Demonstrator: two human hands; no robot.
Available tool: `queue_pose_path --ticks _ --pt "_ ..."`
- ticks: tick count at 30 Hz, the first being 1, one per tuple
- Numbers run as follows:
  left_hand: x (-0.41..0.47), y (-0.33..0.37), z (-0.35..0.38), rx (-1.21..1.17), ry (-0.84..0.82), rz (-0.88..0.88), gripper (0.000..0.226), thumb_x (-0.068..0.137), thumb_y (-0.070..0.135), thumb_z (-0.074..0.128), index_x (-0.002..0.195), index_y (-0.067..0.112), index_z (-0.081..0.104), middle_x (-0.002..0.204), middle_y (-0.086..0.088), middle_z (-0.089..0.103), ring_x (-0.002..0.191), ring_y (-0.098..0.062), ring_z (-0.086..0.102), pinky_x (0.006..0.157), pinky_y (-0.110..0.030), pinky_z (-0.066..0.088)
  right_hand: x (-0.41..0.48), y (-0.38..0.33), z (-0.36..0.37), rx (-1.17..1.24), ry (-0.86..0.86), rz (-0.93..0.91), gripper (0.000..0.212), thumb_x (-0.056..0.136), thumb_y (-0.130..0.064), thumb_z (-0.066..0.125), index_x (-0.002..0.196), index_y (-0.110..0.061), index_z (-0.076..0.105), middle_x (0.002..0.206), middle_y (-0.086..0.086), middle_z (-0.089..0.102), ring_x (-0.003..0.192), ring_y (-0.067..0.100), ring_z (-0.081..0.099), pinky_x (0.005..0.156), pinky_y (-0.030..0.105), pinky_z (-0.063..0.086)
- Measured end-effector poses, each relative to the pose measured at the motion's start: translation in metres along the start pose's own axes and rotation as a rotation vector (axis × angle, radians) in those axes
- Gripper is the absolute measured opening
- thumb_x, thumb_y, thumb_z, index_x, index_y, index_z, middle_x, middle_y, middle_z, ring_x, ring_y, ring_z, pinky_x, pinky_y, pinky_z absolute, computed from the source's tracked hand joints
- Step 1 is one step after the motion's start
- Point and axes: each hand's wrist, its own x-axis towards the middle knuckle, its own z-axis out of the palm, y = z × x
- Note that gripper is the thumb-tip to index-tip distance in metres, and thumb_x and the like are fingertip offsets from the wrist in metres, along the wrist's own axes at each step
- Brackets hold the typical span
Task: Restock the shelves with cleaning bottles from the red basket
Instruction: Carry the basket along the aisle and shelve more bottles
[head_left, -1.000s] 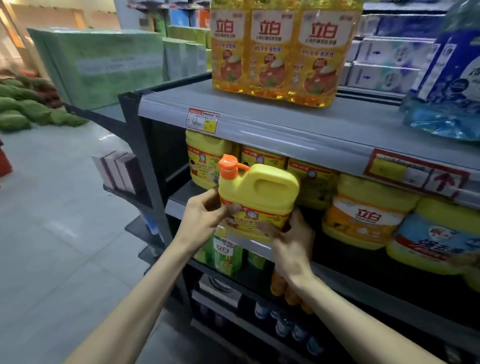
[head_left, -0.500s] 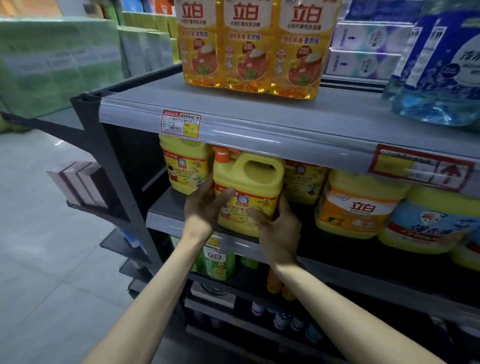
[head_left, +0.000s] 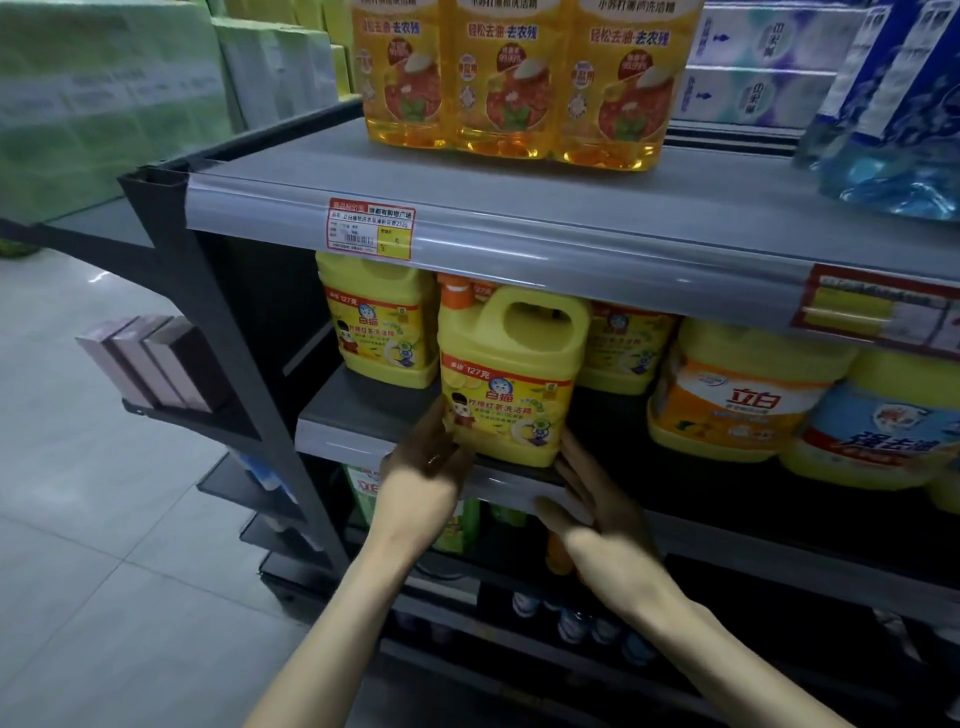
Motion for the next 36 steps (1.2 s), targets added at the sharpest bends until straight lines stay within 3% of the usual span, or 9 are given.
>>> queue_pose_path --ticks 2,5,8,11,13,15,21,26,36 --pt "0.000 0.000 -0.001 0.039 -0.001 -0.001 0.057 0.099 0.010 0.066 0.137 0.052 0.060 0.107 0.044 0.069 0.107 0.022 0.062 0.086 -0.006 0.049 0.001 -0.002 0.001 -0.008 -0.008 -0.006 0.083 0.096 -0.027 0.075 0.160 -0.056 0.029 0.162 -0.029 0.041 0.150 -0.004 0.037 0.125 0.045 0.037" --pt "0.007 -0.002 -0.002 0.020 0.007 -0.027 0.048 0.093 0.031 0.064 0.135 0.055 0.062 0.112 0.040 0.071 0.112 0.012 0.066 0.095 -0.024 0.055 0.004 -0.005 0.003 -0.028 -0.019 0.007 0.086 0.096 -0.025 0.075 0.160 -0.057 0.028 0.162 -0.030 0.039 0.151 -0.004 0.035 0.125 0.046 0.036" --pt "0.019 -0.003 -0.002 0.006 0.008 -0.087 0.060 0.085 0.039 0.064 0.145 0.047 0.059 0.118 0.030 0.074 0.119 0.001 0.067 0.104 -0.037 0.056 0.011 -0.013 0.006 -0.032 -0.034 0.020 0.091 0.088 -0.032 0.075 0.162 -0.052 0.027 0.163 -0.029 0.038 0.152 -0.002 0.034 0.126 0.045 0.036" --pt "0.033 -0.004 -0.004 0.032 0.000 -0.099 0.067 0.083 0.038 0.064 0.149 0.044 0.056 0.120 0.028 0.072 0.123 -0.006 0.067 0.107 -0.042 0.055 0.021 -0.023 0.005 -0.039 -0.074 0.023 0.096 0.083 -0.031 0.073 0.165 -0.040 0.024 0.158 -0.032 0.038 0.149 -0.007 0.034 0.125 0.039 0.035" --pt "0.043 -0.003 -0.007 0.084 0.002 -0.076 0.061 0.085 0.039 0.063 0.146 0.045 0.059 0.123 0.023 0.074 0.123 -0.013 0.068 0.103 -0.041 0.055 0.032 -0.025 0.006 -0.083 -0.101 0.031 0.098 0.086 -0.028 0.076 0.165 -0.041 0.020 0.145 -0.044 0.037 0.139 -0.018 0.038 0.122 0.035 0.037" --pt "0.051 -0.002 -0.008 0.100 0.017 -0.055 0.056 0.085 0.040 0.061 0.141 0.041 0.063 0.122 0.019 0.075 0.120 -0.013 0.068 0.096 -0.035 0.052 0.043 -0.028 0.009 -0.122 -0.109 0.050 0.101 0.086 -0.030 0.077 0.165 -0.048 0.016 0.138 -0.051 0.035 0.137 -0.014 0.040 0.119 0.034 0.037" --pt "0.063 -0.001 -0.005 0.079 0.025 -0.064 0.054 0.086 0.039 0.062 0.140 0.043 0.063 0.124 0.021 0.074 0.119 -0.010 0.068 0.104 -0.043 0.055 0.066 -0.041 0.018 -0.134 -0.078 0.077 0.105 0.080 -0.037 0.074 0.165 -0.050 0.013 0.161 -0.022 0.043 0.146 0.008 0.043 0.121 0.041 0.039" --pt "0.065 -0.002 0.000 0.088 0.002 -0.063 0.066 0.086 0.043 0.060 0.152 0.043 0.051 0.131 0.014 0.073 0.124 -0.015 0.066 0.104 -0.041 0.053 0.076 -0.040 0.021 -0.166 -0.037 0.106 0.107 0.078 -0.038 0.075 0.165 -0.050 0.014 0.158 -0.017 0.049 0.143 0.011 0.048 0.119 0.044 0.043" --pt "0.075 -0.010 0.009 0.163 0.013 -0.089 0.080 0.087 0.038 0.059 0.164 0.035 0.037 0.136 0.001 0.071 0.127 -0.029 0.064 0.101 -0.038 0.051 0.086 -0.035 0.020 -0.180 -0.035 0.120 0.108 0.088 -0.024 0.075 0.166 -0.049 0.005 0.164 -0.011 0.042 0.141 0.011 0.044 0.103 0.027 0.041"
